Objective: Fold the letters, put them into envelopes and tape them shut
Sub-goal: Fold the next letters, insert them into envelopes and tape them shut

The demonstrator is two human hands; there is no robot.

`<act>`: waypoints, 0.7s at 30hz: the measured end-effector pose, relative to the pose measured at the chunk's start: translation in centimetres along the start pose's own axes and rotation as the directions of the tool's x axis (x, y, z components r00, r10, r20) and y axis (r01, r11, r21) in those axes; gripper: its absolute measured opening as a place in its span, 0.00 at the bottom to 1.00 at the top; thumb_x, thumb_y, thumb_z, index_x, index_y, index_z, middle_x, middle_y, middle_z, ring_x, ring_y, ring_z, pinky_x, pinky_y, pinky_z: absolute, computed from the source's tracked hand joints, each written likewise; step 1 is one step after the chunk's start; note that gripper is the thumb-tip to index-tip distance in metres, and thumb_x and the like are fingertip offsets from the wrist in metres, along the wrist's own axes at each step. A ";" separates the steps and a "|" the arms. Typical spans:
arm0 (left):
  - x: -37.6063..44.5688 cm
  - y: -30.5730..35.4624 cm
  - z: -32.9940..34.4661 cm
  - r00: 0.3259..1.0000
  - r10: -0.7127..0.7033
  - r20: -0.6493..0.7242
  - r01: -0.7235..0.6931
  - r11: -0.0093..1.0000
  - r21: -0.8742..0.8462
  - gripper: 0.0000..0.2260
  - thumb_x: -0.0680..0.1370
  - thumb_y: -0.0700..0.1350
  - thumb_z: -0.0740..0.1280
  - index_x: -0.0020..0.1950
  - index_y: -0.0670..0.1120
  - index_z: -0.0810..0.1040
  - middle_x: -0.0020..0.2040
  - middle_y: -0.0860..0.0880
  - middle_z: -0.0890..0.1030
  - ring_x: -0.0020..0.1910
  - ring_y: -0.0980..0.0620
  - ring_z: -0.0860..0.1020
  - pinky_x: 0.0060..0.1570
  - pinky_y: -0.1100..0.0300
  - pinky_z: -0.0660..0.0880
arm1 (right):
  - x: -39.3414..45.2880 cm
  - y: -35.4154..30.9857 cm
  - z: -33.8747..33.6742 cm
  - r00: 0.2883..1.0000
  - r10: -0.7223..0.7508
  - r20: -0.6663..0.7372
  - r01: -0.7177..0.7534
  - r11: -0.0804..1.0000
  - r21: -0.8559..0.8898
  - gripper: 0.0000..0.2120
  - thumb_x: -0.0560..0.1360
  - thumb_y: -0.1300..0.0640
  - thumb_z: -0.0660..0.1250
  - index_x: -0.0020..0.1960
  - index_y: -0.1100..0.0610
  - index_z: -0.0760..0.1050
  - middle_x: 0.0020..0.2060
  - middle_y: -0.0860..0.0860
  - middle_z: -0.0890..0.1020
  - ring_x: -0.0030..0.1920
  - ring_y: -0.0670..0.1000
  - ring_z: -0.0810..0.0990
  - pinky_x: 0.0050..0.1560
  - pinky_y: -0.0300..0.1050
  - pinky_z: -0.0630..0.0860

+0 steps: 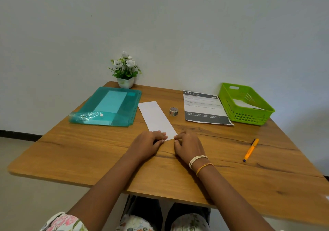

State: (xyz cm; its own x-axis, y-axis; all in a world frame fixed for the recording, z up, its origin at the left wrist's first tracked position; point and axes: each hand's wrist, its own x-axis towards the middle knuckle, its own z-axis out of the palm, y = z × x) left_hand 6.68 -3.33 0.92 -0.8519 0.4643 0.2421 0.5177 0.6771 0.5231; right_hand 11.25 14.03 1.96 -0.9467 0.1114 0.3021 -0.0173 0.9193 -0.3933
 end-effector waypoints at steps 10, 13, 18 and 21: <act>0.8 0.8 0.3 0.996 0.012 -0.085 0.003 0.983 0.182 0.17 0.77 0.56 0.66 0.62 0.51 0.80 0.59 0.51 0.82 0.55 0.54 0.79 0.53 0.61 0.76 | 2.9 -1.2 -0.5 0.863 0.448 0.231 -0.494 0.658 0.568 0.10 0.69 0.64 0.68 0.50 0.59 0.83 0.41 0.52 0.83 0.43 0.49 0.79 0.48 0.44 0.76; 0.8 0.9 0.3 0.992 0.027 -0.120 -0.001 0.978 0.211 0.20 0.75 0.61 0.67 0.61 0.50 0.80 0.57 0.51 0.82 0.52 0.53 0.79 0.50 0.58 0.78 | 3.2 -1.7 -1.2 0.799 0.460 0.388 -0.563 0.345 0.751 0.13 0.71 0.70 0.65 0.55 0.66 0.80 0.45 0.61 0.82 0.45 0.55 0.79 0.46 0.46 0.76; 0.8 0.9 0.5 0.979 0.056 -0.195 -0.011 0.974 0.228 0.19 0.76 0.59 0.67 0.60 0.49 0.80 0.56 0.49 0.82 0.52 0.52 0.78 0.47 0.60 0.75 | 3.0 -2.8 -1.5 0.762 0.299 0.575 -0.560 -0.143 0.816 0.17 0.75 0.71 0.59 0.62 0.64 0.73 0.49 0.58 0.80 0.49 0.54 0.79 0.57 0.50 0.74; 0.5 1.0 0.9 0.952 0.036 -0.305 0.030 0.977 0.210 0.13 0.79 0.51 0.63 0.60 0.48 0.80 0.53 0.48 0.83 0.49 0.51 0.79 0.45 0.61 0.74 | 3.1 -2.9 -0.8 0.797 0.239 0.555 -0.523 -0.188 0.831 0.18 0.76 0.74 0.56 0.63 0.62 0.70 0.50 0.57 0.80 0.52 0.54 0.78 0.61 0.50 0.73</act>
State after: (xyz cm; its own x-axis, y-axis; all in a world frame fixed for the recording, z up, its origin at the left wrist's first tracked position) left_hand 6.79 -1.94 0.85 -0.8160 0.2922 0.4988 0.4970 0.7954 0.3470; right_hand 8.67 12.04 4.75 -0.9369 0.0990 -0.3354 0.2309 -0.5451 -0.8060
